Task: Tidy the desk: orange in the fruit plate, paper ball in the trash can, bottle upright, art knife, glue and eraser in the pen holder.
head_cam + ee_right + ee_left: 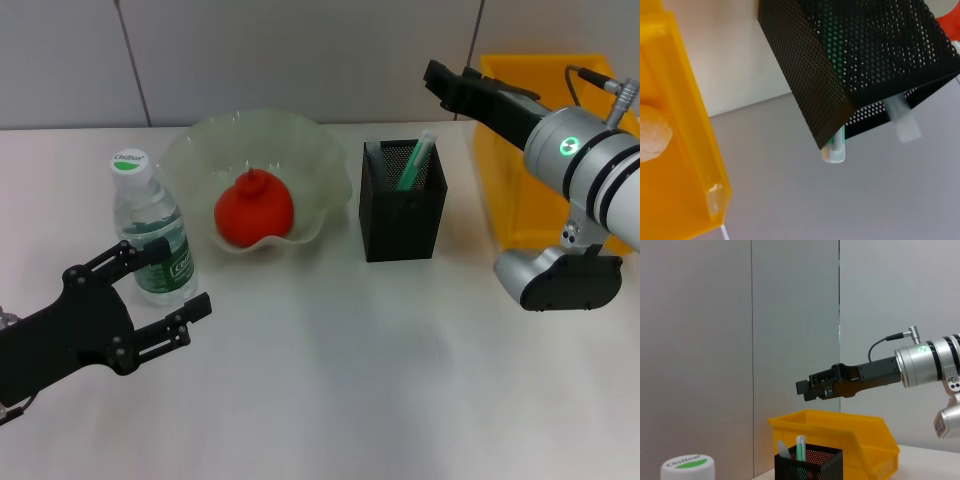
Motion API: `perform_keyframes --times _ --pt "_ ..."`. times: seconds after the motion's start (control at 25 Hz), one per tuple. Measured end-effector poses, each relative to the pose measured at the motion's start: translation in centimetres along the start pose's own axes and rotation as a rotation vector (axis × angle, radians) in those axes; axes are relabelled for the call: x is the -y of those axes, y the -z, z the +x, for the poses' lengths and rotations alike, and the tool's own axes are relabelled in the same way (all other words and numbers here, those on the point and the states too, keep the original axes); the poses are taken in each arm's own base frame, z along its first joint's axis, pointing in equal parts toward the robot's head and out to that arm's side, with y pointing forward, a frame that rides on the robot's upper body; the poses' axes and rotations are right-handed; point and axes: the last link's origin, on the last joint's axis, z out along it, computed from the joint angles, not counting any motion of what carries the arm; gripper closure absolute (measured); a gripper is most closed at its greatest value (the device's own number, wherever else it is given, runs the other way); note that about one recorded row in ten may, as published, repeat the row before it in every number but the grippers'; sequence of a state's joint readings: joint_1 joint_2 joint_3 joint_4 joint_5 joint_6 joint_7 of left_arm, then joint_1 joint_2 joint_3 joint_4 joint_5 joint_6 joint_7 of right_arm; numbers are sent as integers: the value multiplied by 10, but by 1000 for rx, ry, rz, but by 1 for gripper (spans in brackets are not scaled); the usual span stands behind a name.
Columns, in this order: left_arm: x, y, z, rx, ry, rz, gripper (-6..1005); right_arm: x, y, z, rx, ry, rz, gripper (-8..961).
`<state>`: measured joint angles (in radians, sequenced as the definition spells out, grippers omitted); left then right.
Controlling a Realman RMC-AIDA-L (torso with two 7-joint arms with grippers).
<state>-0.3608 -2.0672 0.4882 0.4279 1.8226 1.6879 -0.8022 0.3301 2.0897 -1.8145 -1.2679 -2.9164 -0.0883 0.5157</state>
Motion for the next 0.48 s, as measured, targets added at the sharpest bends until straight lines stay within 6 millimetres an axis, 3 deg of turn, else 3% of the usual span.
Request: perform_keyframes --times 0.2,0.48 --pt "-1 -1 -1 0 3 -5 194 1 1 7 -52 -48 23 543" --pt "-6 -2 -1 -11 25 -24 194 -6 10 12 -175 -215 63 317"
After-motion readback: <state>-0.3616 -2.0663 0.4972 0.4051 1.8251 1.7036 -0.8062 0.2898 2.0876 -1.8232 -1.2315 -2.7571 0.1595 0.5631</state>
